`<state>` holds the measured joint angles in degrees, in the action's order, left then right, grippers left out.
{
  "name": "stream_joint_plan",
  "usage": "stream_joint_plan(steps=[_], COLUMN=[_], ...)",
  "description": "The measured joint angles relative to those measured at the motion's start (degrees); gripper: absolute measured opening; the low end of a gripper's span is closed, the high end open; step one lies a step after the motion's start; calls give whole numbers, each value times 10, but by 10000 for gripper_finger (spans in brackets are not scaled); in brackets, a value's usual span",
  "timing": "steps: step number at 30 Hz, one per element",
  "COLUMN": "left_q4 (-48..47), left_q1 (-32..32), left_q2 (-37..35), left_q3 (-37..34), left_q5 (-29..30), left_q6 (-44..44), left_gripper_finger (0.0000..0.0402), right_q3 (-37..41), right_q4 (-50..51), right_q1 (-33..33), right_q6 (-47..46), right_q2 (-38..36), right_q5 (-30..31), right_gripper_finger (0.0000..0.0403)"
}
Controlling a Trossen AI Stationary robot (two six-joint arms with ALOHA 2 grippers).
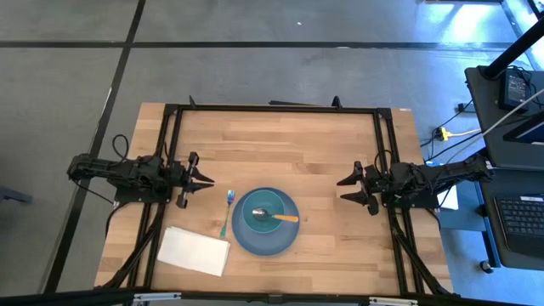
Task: Set table place
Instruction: Return to Home Position
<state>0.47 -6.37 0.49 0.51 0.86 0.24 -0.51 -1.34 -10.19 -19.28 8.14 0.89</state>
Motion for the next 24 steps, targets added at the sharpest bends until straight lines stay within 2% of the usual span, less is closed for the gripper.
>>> stream_joint_plan(steps=[24], left_q4=[0], left_q1=[0], left_q2=[0], left_q3=[0], left_q5=[0], left_q6=[0], left_gripper_finger=[6], right_q3=[0], right_q4=[0], right_q1=[0], right_q6=[1], right_q2=[0], right_q5=[0], right_gripper_finger=[241])
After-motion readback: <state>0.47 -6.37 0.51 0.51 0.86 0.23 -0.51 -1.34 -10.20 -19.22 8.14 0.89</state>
